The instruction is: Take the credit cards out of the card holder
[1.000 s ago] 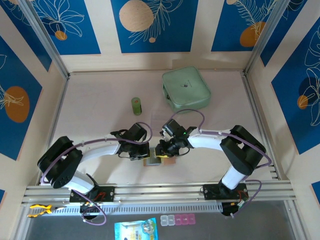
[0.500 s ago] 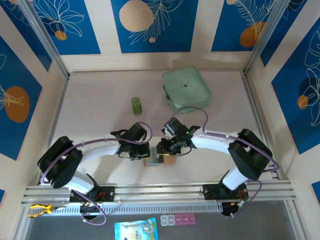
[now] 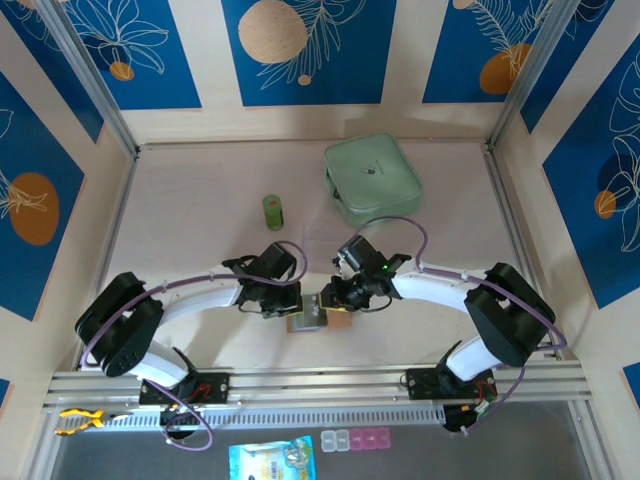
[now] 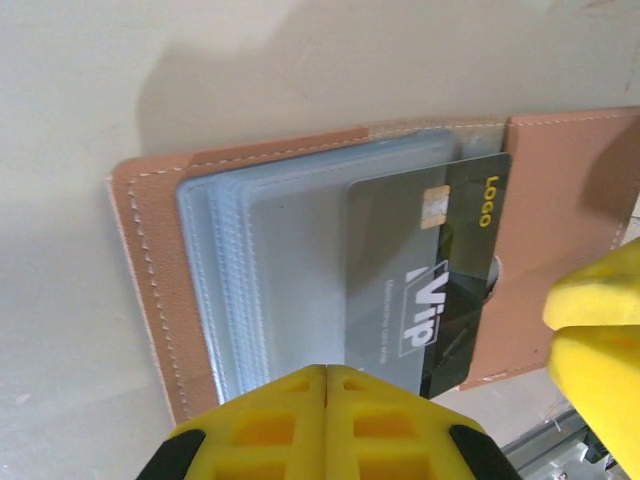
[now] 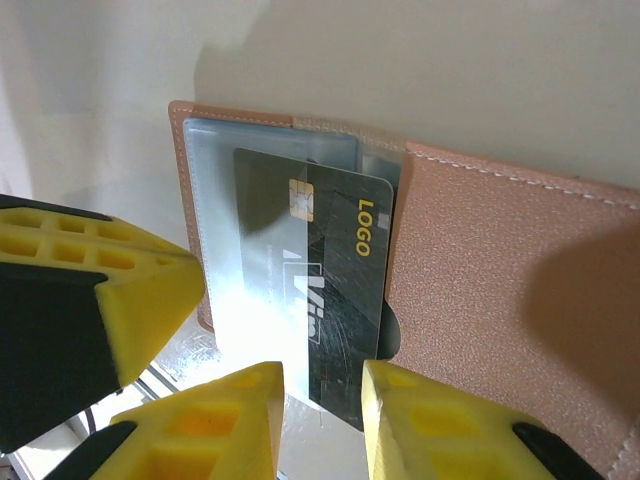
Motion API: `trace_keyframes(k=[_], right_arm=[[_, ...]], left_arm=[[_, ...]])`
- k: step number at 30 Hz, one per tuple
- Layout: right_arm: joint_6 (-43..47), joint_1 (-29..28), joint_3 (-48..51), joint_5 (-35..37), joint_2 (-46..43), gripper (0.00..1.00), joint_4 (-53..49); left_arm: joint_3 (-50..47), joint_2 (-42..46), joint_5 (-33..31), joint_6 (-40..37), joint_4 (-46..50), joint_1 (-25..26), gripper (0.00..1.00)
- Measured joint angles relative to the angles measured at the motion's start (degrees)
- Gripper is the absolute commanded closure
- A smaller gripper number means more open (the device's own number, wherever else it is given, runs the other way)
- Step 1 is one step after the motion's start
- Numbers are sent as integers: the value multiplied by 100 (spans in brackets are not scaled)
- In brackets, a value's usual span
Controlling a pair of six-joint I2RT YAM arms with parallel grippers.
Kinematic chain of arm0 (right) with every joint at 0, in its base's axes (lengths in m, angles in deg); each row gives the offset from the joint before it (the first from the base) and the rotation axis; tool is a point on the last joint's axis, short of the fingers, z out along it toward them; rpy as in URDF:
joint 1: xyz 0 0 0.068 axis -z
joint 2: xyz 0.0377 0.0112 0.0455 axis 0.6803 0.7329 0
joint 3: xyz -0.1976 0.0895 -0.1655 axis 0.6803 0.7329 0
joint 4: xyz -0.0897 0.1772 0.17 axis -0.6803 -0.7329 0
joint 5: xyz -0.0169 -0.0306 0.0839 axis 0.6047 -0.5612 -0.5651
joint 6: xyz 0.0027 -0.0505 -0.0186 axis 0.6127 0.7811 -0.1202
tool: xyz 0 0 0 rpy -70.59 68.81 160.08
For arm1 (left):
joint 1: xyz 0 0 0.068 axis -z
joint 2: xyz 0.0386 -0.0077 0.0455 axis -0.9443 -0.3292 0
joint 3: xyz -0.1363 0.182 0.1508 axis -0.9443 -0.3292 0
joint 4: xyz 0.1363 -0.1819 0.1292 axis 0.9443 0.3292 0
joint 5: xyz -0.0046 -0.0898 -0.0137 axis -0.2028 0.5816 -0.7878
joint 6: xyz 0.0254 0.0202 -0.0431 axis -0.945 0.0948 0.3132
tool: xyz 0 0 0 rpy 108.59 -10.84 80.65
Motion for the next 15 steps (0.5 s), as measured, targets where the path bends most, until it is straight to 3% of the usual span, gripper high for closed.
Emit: trace_keyframes(k=[15], right_arm=[[-57, 103, 146, -155, 354, 75, 328]], left_arm=[[15, -258, 44, 2, -208, 114, 100]])
